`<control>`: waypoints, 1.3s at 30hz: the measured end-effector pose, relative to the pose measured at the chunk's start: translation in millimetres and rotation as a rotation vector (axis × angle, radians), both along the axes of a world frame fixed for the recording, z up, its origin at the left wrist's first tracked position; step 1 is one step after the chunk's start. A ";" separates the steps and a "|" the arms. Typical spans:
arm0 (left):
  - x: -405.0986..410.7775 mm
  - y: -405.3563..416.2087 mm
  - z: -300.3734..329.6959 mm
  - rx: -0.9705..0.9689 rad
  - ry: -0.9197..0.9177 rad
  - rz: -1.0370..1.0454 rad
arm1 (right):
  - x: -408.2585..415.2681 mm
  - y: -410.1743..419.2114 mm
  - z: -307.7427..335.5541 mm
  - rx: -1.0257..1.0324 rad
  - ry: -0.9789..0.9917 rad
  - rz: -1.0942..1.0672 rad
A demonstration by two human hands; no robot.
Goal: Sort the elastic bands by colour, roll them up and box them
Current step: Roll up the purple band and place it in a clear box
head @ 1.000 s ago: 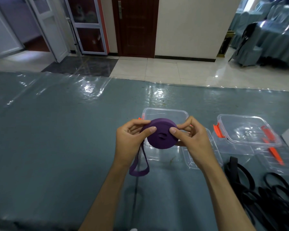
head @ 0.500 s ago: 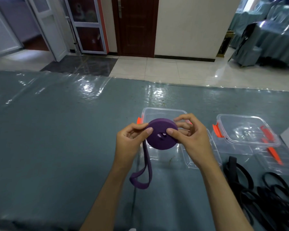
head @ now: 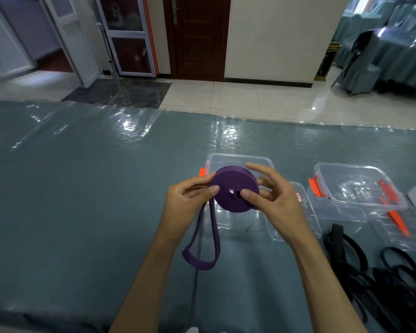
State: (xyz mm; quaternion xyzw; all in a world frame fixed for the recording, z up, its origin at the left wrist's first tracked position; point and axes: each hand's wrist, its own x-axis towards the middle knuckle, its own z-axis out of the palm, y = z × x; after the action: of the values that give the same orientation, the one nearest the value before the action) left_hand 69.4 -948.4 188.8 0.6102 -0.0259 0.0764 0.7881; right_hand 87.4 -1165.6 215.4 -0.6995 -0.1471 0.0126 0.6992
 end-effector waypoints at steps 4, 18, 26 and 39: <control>-0.6 -0.9 0.7 0.024 -0.009 0.049 | 1.0 -4.5 -0.7 -0.025 0.066 0.037; -6.2 -7.4 -9.2 -0.069 0.003 0.068 | 2.0 -3.8 -11.4 -0.097 0.071 0.129; -6.5 7.6 -8.6 0.034 0.060 -0.048 | -1.1 -0.7 -18.1 -0.160 0.011 0.061; -5.8 15.2 -26.3 0.110 0.119 -0.136 | -3.0 -4.4 -28.1 -0.089 0.013 0.018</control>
State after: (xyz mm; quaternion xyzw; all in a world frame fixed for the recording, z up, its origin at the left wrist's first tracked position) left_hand 63.6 -933.2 162.5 0.6530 -0.0246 -0.0153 0.7568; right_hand 84.4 -1170.0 187.3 -0.7284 -0.1483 0.0298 0.6683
